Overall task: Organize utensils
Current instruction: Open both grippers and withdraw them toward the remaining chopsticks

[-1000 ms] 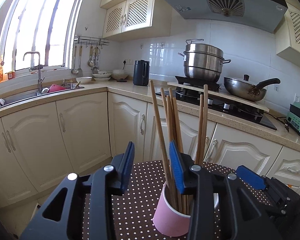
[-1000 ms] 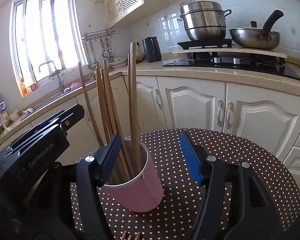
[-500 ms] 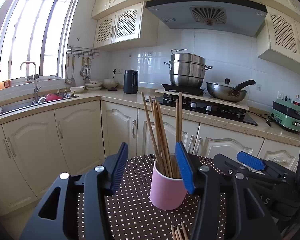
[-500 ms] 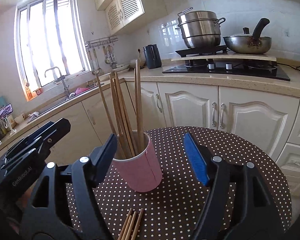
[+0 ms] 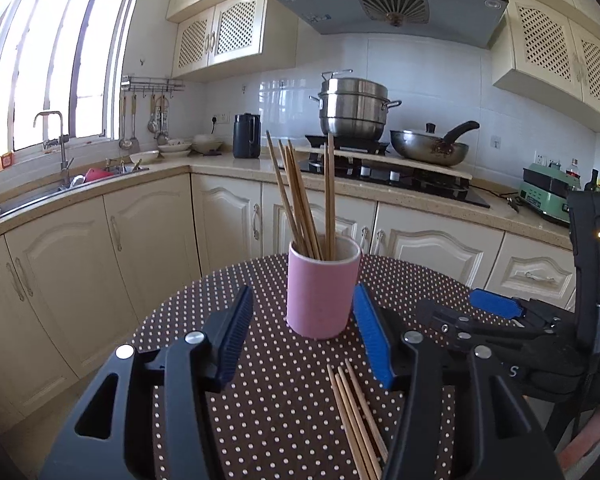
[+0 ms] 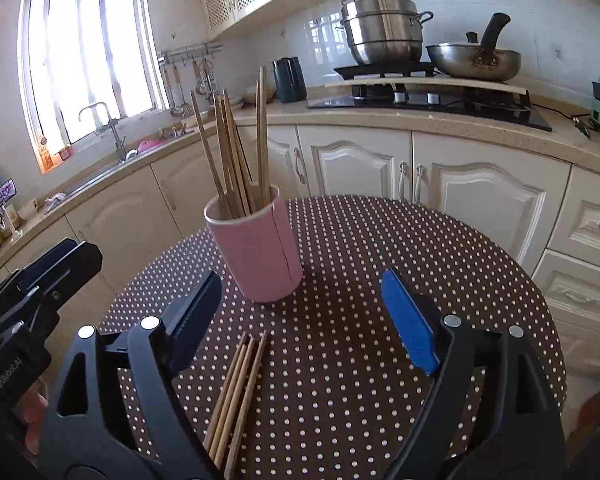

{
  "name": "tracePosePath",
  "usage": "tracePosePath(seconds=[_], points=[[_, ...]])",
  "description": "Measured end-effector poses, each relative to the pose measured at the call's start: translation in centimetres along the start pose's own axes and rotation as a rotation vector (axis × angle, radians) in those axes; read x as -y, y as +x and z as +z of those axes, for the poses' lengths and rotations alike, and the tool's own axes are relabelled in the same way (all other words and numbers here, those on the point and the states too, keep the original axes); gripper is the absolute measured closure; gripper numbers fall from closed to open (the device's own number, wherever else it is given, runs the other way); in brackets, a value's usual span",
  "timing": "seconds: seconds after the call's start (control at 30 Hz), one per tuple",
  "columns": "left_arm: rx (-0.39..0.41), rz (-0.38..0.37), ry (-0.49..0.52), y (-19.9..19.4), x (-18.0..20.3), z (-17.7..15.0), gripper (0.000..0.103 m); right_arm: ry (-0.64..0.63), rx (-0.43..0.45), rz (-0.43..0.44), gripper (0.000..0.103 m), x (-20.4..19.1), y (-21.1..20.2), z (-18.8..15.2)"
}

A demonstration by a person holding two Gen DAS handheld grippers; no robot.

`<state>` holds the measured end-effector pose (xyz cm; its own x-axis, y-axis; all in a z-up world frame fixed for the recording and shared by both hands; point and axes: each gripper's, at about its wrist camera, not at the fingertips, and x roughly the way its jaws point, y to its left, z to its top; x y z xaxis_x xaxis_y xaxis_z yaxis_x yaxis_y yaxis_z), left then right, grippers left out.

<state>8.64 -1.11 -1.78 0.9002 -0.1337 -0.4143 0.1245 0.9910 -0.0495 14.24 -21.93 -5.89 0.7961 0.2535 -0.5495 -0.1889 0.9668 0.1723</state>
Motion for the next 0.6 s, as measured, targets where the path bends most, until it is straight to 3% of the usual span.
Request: tracePosePath(seconds=[0.37,0.6], points=[[-0.207,0.034,-0.021,2.6,-1.4,-6.1,0.051,-0.022,-0.173,-0.032,0.022,-0.4,2.3,-4.9],[-0.287,0.023,-0.063,3.5,-2.3,-7.2,0.051,-0.064,-0.238,-0.075,0.022,-1.7,3.4,-6.1]])
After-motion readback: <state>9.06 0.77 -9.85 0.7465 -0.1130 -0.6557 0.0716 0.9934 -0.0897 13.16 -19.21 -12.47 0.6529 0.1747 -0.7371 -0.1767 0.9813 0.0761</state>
